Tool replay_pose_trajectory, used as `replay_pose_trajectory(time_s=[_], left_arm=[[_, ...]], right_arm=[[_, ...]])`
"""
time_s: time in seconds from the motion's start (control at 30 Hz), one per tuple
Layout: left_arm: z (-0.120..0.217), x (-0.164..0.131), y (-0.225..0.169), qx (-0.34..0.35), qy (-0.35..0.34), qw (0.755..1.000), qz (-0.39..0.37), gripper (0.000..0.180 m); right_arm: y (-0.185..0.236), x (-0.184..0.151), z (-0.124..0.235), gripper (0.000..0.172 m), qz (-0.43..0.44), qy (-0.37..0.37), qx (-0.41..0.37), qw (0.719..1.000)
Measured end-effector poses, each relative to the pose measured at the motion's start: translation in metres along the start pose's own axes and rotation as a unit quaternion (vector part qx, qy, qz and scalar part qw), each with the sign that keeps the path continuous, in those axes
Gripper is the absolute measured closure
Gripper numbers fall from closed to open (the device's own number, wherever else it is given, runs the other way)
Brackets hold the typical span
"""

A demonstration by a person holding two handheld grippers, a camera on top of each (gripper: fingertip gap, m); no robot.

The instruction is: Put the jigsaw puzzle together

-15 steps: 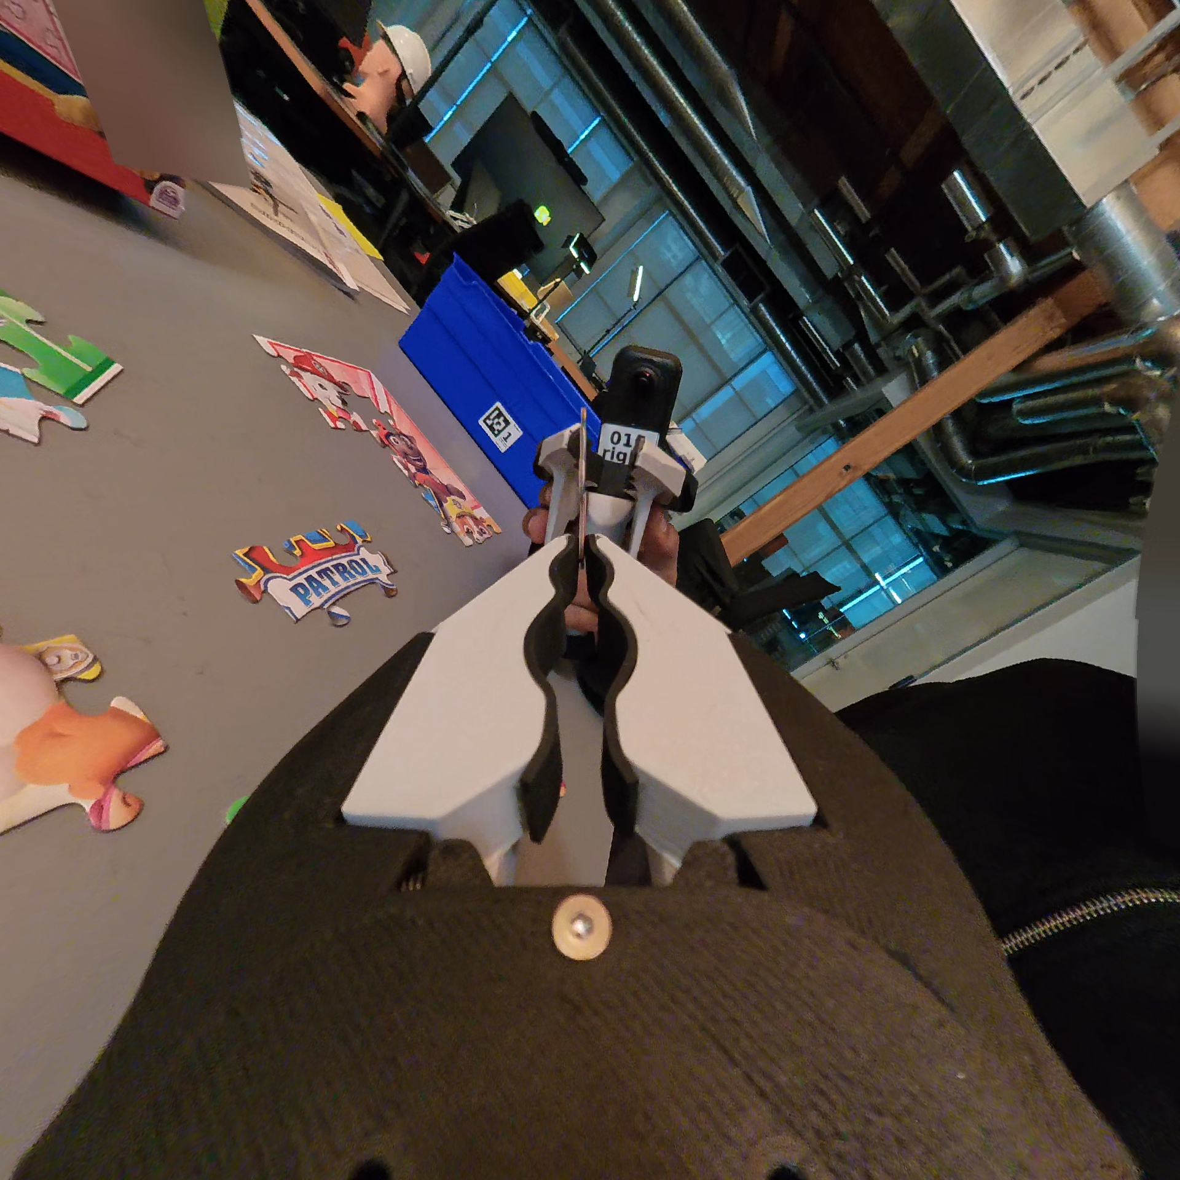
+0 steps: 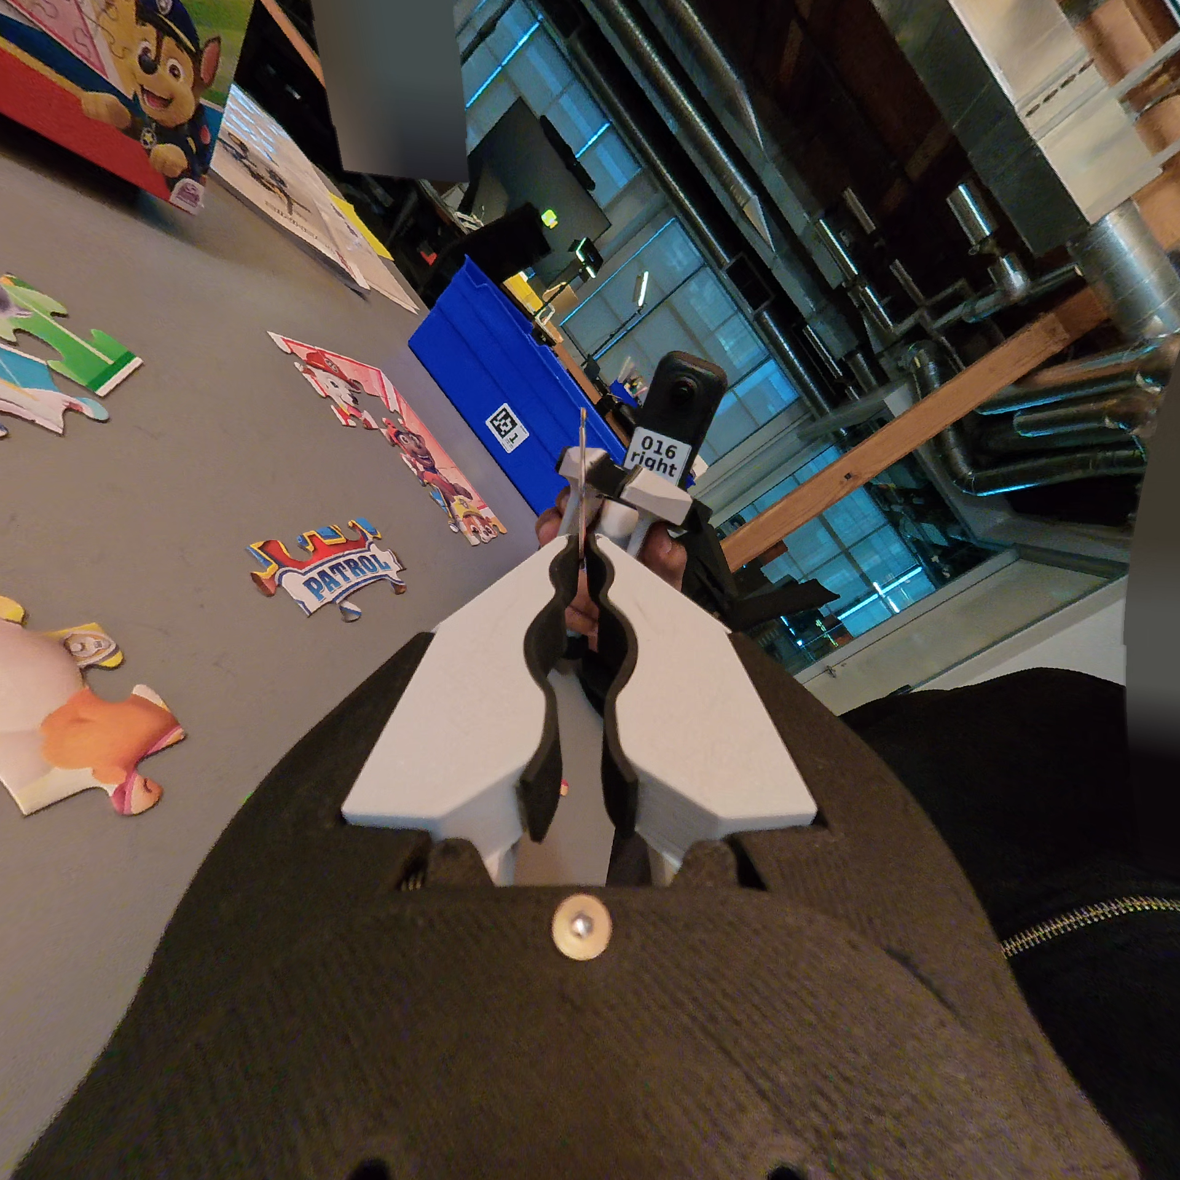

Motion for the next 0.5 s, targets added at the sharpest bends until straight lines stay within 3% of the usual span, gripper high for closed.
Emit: replay_pose_trajectory(time_s=[0.5], left_arm=[[-0.002,-0.002,-0.001,-0.007,0.0,1.0,0.008,0.18]], right_arm=[[0.003,-0.013,-0.007,0.167,0.044,0.033,-0.012,0.998]])
Point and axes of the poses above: each gripper's, where its closed fingertips meet, z back along the fingers, x out of its top, y = z × x across the jaws, the point moved 3 cm from there along z, back along the fingers, and after that the axes turned 14 degrees about -x, right-handed, at the moved point
